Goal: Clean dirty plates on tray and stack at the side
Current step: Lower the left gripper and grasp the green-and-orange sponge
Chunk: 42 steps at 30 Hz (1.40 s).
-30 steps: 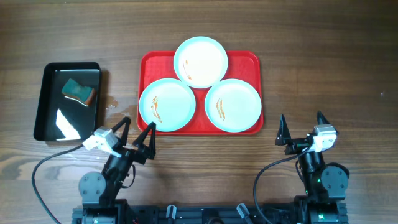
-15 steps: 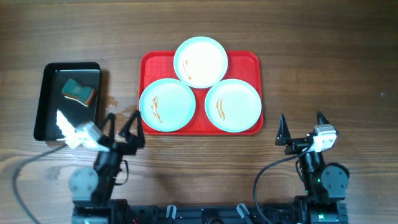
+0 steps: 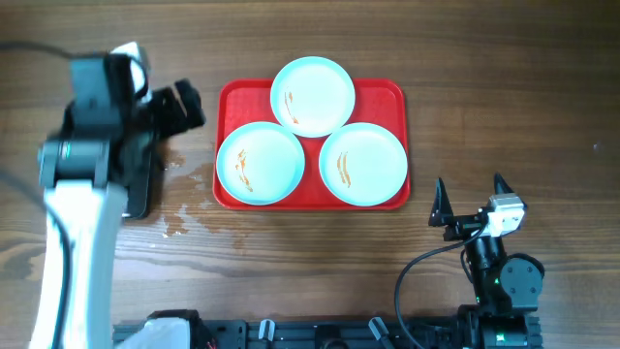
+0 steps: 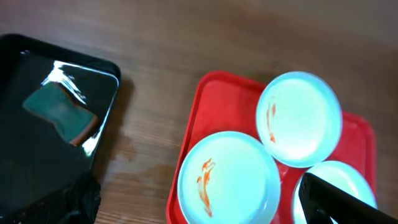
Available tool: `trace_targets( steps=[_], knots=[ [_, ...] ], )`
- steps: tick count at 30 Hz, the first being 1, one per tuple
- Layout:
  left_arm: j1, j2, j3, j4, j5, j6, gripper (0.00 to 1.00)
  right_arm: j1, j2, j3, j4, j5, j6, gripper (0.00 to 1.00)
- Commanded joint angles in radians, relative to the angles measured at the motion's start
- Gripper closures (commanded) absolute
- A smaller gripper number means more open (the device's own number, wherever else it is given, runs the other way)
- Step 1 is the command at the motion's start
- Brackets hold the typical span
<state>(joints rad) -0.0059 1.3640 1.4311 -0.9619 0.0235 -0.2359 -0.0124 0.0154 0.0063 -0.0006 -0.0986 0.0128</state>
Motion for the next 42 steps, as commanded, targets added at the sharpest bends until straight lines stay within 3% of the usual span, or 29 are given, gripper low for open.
trace_targets(
  steps=[1,7,12,19,22,26,29,34,36,42],
  knots=[
    [0.011,0.095,0.087,-0.019,0.001,-0.006,0.00,-0.006,-0.006,-0.001,0.003,0.014,-0.012,0.00],
    [0.125,0.223,0.210,-0.130,-0.006,-0.071,0.00,-0.006,-0.006,-0.001,0.003,0.014,-0.012,0.00],
    [0.200,0.240,0.210,-0.126,-0.006,-0.082,0.00,-0.006,-0.006,-0.001,0.003,0.014,-0.013,0.00],
    [0.206,0.241,0.210,-0.052,0.000,-0.169,0.00,-0.006,-0.006,-0.001,0.003,0.014,-0.012,0.00],
    [0.210,0.254,0.206,0.013,-0.073,-0.177,0.00,-0.006,-0.006,-0.001,0.003,0.014,-0.013,0.00],
    [0.219,0.316,0.206,0.039,-0.302,-0.336,0.00,-0.006,-0.006,-0.001,0.003,0.014,-0.012,0.00],
    [0.231,0.397,0.206,0.038,-0.357,-0.364,0.00,-0.006,-0.006,-0.001,0.003,0.014,-0.013,0.00],
    [0.240,0.513,0.206,0.044,-0.354,-0.364,0.08,-0.006,-0.006,-0.001,0.003,0.014,-0.012,0.00],
    [0.240,0.556,0.205,0.050,-0.354,-0.364,0.16,-0.006,-0.006,-0.001,0.003,0.014,-0.013,0.00],
    [0.251,0.648,0.205,0.045,-0.358,-0.403,0.20,-0.006,-0.006,-0.001,0.003,0.014,-0.013,0.00]
  ],
)
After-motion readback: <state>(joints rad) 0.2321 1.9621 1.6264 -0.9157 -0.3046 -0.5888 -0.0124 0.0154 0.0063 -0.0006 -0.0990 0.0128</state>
